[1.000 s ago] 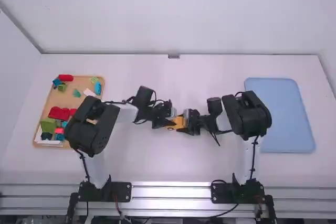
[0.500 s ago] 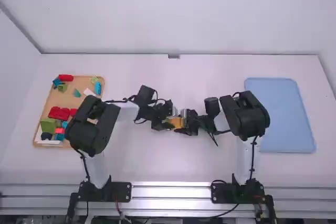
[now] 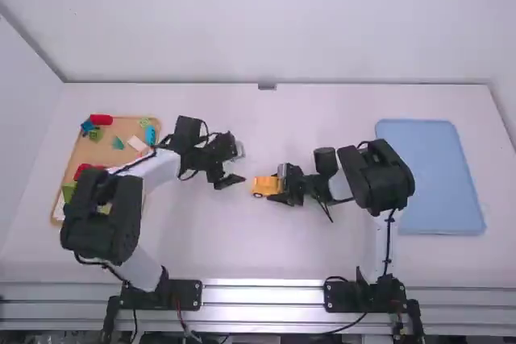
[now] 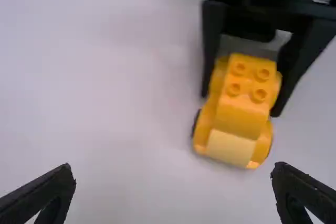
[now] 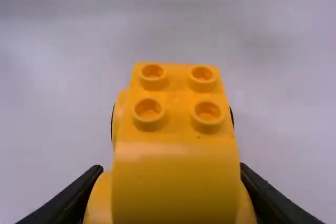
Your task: Assemble lego blocks to make yellow taxi
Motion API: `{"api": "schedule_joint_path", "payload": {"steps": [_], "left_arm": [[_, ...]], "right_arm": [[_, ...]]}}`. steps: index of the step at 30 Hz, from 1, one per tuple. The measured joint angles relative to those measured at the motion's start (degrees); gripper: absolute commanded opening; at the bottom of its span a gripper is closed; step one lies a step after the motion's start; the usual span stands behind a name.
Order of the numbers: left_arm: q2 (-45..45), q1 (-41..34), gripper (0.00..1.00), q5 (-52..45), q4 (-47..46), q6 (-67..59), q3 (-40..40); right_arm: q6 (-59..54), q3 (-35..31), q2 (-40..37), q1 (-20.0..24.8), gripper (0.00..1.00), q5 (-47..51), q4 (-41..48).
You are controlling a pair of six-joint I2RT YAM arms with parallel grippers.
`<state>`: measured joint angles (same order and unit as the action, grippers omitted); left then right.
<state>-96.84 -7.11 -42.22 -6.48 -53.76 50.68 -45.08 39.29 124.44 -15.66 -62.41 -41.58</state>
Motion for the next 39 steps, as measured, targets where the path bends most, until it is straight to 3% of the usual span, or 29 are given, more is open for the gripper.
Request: {"api": "schedule_joint_path", "payload": {"steps": [6, 12, 18, 26, 34, 39], "left_arm": [[3.32, 6.6, 0.99, 7.06, 4.98, 15.37, 0.0], [3.32, 9.2, 0.99, 19.5, 5.16, 30.29, 0.0], [3.32, 8.87, 0.99, 26.12, 6.01, 35.47, 0.0], [3.32, 8.9, 0.99, 27.96, 8.2, 37.11, 0.0], [3.32, 8.9, 0.99, 27.98, 8.55, 37.35, 0.0], [3.32, 8.87, 0.99, 27.98, 9.07, 37.46, 0.0]], "right_arm": [[6.8, 0.55, -3.3, 3.78, 0.48, 0.24, 1.07], [11.67, 0.44, -17.75, 14.14, 0.48, 2.67, 10.03], [12.85, -0.28, -31.61, 22.77, 0.52, 15.93, 25.94], [13.42, -0.52, -43.67, 33.81, 0.51, 33.0, 36.63], [16.9, -0.55, -44.63, 48.46, 0.58, 43.15, 34.91], [19.87, -0.55, -38.8, 55.8, 0.58, 43.12, 30.1]]}}
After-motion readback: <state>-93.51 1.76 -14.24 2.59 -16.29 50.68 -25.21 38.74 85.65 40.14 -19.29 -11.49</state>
